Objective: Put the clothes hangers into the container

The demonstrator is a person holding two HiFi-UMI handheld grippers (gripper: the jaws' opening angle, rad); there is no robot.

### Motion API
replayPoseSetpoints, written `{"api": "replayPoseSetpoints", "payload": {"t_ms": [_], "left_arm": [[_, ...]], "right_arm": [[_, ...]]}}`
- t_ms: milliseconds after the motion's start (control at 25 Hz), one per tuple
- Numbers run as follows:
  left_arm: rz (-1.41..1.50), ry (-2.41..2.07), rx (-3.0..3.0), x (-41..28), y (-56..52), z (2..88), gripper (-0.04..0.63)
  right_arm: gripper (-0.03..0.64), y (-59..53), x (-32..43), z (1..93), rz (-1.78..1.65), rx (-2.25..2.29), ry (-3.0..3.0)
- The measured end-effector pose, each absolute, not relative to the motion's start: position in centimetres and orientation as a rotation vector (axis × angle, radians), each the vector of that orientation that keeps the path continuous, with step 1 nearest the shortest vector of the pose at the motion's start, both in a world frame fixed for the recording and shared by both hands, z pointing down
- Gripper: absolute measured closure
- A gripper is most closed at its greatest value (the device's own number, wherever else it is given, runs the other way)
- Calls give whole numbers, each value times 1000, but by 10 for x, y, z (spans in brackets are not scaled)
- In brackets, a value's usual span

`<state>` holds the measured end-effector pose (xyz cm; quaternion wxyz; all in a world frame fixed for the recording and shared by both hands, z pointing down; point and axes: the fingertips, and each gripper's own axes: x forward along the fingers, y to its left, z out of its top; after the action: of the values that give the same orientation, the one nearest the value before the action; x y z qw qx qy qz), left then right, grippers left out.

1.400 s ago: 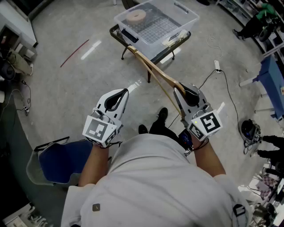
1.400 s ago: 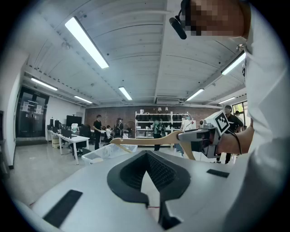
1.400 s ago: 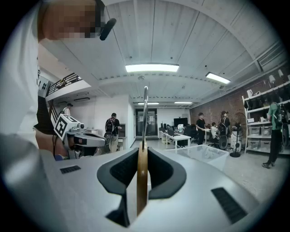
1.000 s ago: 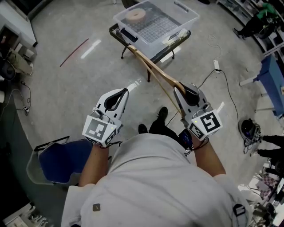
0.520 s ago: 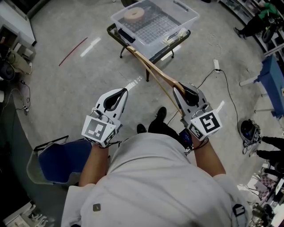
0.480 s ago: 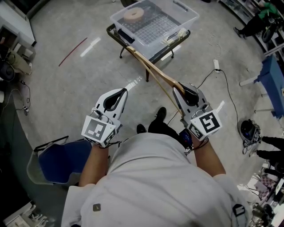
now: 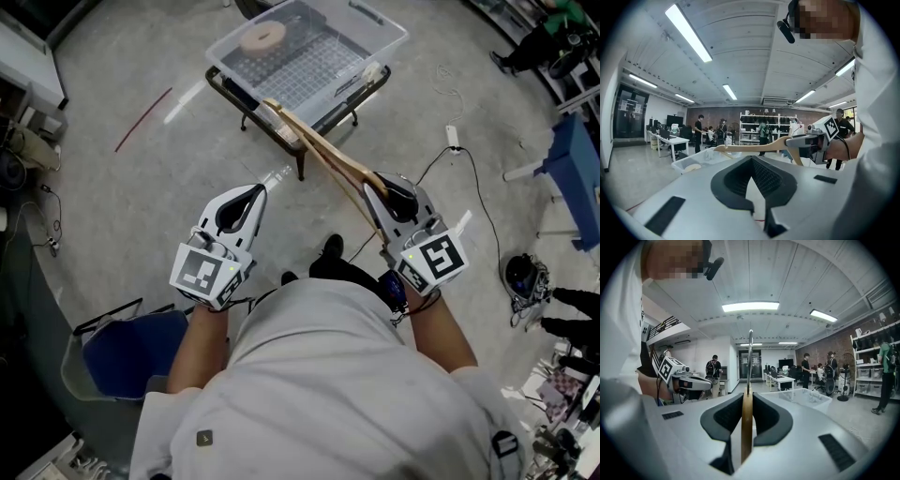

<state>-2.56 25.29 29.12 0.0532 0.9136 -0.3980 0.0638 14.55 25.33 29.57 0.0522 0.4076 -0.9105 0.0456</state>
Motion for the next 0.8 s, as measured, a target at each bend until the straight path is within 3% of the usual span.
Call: {"api": "replayPoseSetpoints", "payload": {"t_ms": [400, 800], "left_arm": [[199, -1219, 2773, 42, 185, 290, 580], [231, -1234, 2739, 57, 144, 299, 580]], "right_arm": [[549, 192, 210, 295, 145, 1198, -2780], [549, 146, 227, 308, 181, 1168, -2785]]}}
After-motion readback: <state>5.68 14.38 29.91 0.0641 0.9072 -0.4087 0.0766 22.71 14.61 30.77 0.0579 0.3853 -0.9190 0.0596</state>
